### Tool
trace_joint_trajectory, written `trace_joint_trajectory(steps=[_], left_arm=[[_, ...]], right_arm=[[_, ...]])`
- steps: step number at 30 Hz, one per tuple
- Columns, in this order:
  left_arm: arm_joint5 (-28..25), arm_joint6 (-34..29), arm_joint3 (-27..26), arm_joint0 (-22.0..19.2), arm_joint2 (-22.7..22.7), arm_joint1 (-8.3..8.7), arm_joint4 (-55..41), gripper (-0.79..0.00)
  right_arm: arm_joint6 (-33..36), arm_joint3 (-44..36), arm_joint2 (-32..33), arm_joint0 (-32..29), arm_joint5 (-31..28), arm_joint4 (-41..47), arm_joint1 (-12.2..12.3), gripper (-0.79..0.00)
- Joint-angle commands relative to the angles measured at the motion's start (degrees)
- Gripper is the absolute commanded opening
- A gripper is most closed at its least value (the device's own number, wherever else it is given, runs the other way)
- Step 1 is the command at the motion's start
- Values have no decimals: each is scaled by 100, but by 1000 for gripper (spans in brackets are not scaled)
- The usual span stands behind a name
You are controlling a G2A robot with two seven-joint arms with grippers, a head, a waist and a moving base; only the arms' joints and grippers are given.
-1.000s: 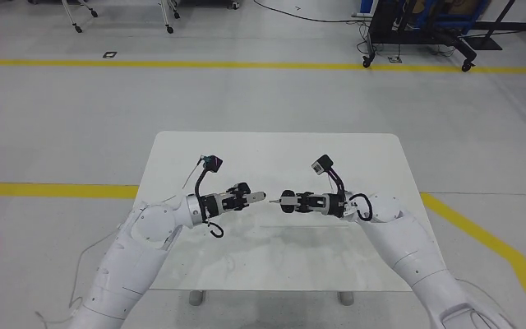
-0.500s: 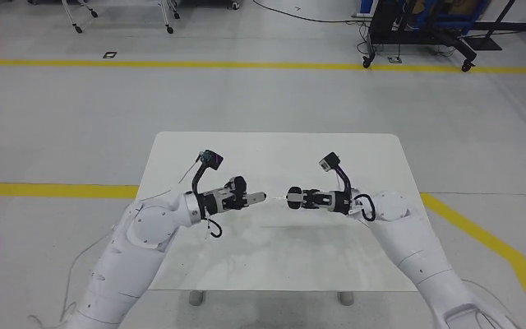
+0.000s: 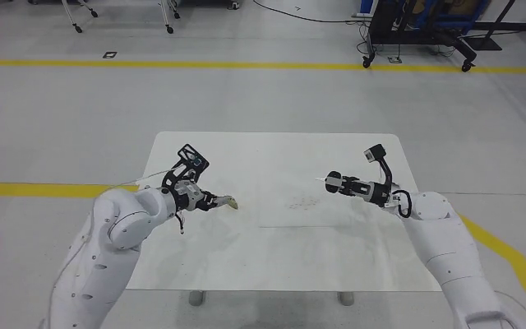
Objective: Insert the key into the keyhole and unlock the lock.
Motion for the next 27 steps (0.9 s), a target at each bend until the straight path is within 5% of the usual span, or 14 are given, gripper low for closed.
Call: trace_joint_trajectory(steps=[1, 5, 9, 14, 19, 20, 22, 27], left_arm=[[-16, -35, -1, -1, 1, 1, -154, 0], [-16, -35, -1, -1, 1, 1, -154, 0], [-439, -67, 8, -156, 264, 30, 912, 0], [-2675, -50, 571, -1029, 1299, 28, 2258, 0], [-3217, 495, 1460, -1939, 2333, -39, 2669, 0], [-3217, 496, 1611, -2111, 2611, -54, 2775, -58], [-3217, 625, 1933, -2461, 3057, -87, 2933, -372], [-3217, 724, 2619, -3210, 4087, -159, 3410, -431]], right_arm=[[0, 0, 0, 0, 1, 0, 0, -785], [0, 0, 0, 0, 1, 0, 0, -785], [0, 0, 0, 0, 1, 0, 0, -785], [0, 0, 0, 0, 1, 0, 0, -785], [0, 0, 0, 0, 1, 0, 0, -785], [0, 0, 0, 0, 1, 0, 0, -785], [0, 0, 0, 0, 1, 0, 0, -785], [0, 0, 0, 0, 1, 0, 0, -785]])
